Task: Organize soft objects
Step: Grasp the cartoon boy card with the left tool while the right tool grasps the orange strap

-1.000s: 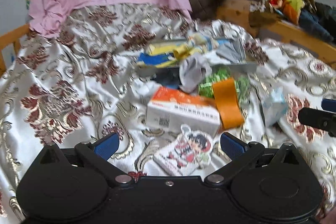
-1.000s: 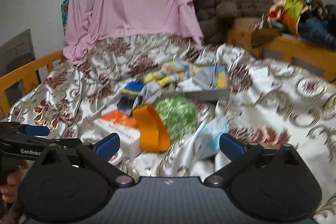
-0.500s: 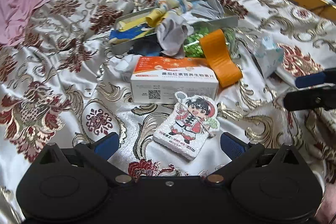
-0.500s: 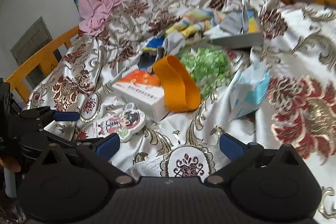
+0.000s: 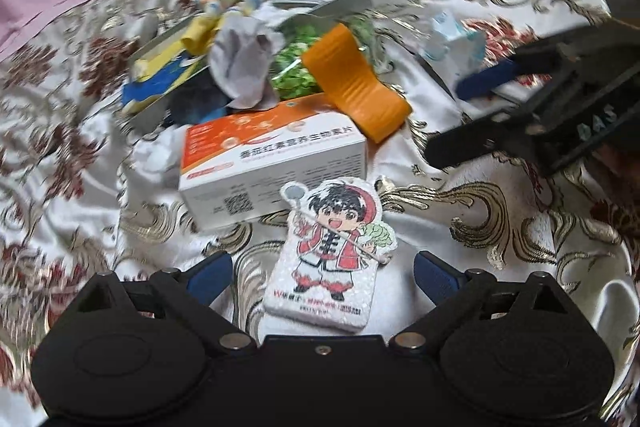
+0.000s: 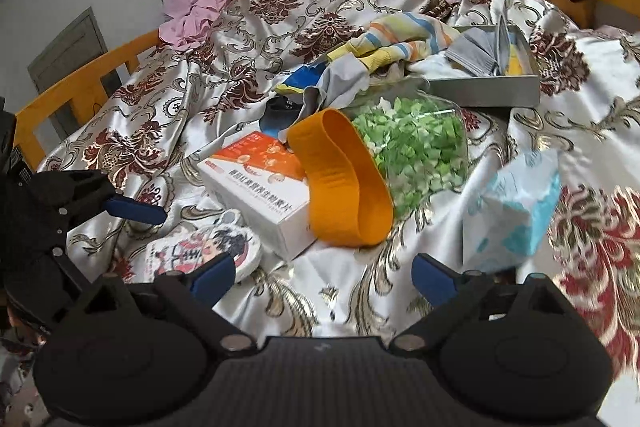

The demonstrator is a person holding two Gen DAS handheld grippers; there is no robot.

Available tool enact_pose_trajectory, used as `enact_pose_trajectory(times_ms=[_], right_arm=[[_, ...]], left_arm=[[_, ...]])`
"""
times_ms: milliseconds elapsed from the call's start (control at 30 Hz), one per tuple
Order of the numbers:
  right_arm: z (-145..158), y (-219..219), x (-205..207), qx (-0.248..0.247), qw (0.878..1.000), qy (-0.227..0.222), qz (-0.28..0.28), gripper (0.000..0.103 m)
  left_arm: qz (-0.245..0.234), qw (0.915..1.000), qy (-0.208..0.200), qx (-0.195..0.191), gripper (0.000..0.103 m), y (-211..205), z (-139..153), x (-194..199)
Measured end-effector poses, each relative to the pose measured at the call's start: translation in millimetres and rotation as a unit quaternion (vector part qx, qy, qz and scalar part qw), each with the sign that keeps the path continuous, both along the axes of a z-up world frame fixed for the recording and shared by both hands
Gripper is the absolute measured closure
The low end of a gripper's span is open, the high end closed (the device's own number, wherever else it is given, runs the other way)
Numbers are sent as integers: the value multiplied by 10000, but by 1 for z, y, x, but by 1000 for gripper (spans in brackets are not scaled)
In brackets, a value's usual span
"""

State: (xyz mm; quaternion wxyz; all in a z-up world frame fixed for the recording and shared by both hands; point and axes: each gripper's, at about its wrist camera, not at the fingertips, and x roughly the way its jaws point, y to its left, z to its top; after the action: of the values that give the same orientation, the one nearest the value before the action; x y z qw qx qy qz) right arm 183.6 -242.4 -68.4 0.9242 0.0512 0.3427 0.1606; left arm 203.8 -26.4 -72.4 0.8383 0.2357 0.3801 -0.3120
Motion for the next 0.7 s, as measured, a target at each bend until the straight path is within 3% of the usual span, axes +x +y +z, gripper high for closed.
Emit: enact_pose_trajectory(times_ms=[367, 700], right_arm=[[-10, -2, 34, -55, 10000, -8, 5, 9], [-17, 0, 55, 197, 9996, 132, 131, 9]], left_arm=[[-669, 9966, 384, 284, 24, -10, -5, 17], [-579, 9965, 488, 363, 40, -19, -6, 17]])
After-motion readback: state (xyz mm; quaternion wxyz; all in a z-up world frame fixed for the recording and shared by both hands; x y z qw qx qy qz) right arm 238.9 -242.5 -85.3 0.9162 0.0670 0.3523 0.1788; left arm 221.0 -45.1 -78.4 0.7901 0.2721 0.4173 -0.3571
